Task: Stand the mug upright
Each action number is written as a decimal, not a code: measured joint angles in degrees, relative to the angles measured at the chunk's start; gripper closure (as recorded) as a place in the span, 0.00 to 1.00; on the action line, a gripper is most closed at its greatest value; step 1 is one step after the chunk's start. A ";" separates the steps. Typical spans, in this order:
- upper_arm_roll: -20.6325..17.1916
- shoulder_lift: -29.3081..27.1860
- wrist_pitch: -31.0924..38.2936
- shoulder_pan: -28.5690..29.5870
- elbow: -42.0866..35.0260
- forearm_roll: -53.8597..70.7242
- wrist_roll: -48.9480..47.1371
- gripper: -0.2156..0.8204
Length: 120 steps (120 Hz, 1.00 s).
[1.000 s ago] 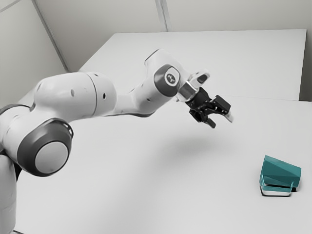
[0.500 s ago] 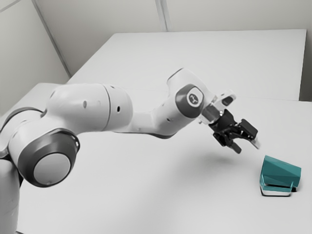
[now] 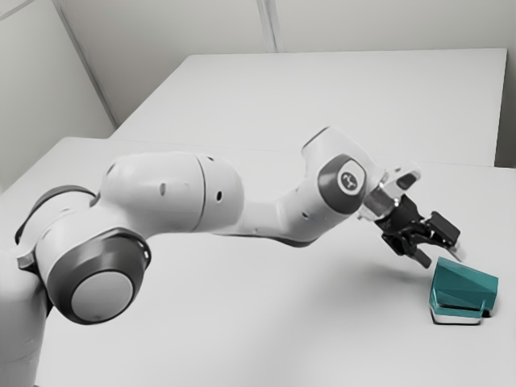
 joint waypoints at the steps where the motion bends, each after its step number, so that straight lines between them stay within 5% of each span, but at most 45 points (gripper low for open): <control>1: -0.04 0.03 0.07 -0.05 0.00 -0.10 0.01 0.21; 33: -0.62 1.04 1.75 -1.13 -0.02 -2.06 0.18 0.22; 64: -1.41 1.10 2.87 -1.52 -0.12 -2.63 0.29 0.35; 120: -2.03 0.71 2.88 -1.48 -0.17 -3.72 0.32 0.79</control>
